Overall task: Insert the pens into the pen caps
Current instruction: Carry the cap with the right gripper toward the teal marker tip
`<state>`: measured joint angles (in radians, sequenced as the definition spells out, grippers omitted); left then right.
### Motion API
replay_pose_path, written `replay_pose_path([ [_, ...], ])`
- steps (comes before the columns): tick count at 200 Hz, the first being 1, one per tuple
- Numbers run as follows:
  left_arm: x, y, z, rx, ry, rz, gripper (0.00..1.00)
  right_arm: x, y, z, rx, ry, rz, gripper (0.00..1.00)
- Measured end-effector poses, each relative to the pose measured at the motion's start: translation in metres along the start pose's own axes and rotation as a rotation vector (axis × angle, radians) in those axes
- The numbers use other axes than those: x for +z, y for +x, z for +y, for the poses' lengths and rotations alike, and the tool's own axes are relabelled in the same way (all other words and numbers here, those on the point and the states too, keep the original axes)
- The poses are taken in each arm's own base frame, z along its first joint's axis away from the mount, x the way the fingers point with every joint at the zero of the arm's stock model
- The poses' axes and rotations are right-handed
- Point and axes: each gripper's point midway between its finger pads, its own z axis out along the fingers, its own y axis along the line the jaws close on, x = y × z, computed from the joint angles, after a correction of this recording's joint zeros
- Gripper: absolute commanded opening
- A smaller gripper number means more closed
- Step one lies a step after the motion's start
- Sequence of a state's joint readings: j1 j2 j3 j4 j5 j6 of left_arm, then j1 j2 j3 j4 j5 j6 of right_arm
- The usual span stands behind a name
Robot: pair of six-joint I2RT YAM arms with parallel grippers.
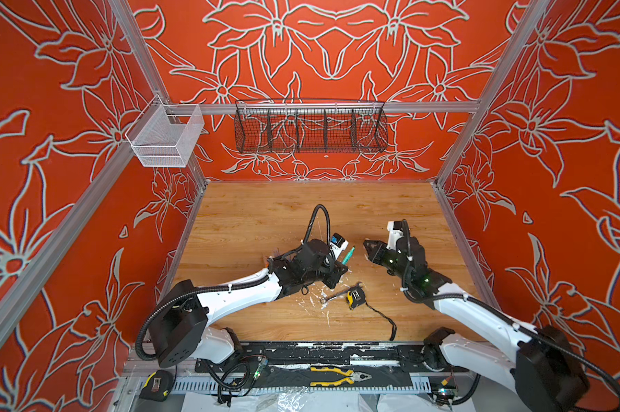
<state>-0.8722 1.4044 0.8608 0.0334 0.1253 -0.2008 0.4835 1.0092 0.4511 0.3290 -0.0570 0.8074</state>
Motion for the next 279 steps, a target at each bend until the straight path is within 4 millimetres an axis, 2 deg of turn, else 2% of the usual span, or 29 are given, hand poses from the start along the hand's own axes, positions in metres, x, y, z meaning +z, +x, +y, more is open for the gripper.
replay_pose_path([
  [45, 0.000, 0.000, -0.001, 0.030, -0.023, -0.005, 0.00, -0.017, -0.001, -0.009, 0.045, -0.083, -0.132, 0.00],
  [85, 0.000, 0.000, -0.003, 0.035, -0.023, -0.005, 0.00, -0.026, -0.022, 0.029, 0.077, -0.285, -0.221, 0.00],
  [125, 0.001, 0.001, -0.003, 0.037, -0.023, -0.003, 0.00, -0.028, -0.025, 0.043, 0.097, -0.377, -0.230, 0.00],
  [227, 0.001, 0.000, 0.000, 0.032, -0.043, -0.006, 0.00, -0.012, -0.003, 0.051, 0.131, -0.456, -0.127, 0.00],
  [279, 0.005, 0.004, 0.004, 0.023, -0.062, 0.004, 0.00, -0.012, 0.004, 0.057, 0.128, -0.475, -0.098, 0.00],
])
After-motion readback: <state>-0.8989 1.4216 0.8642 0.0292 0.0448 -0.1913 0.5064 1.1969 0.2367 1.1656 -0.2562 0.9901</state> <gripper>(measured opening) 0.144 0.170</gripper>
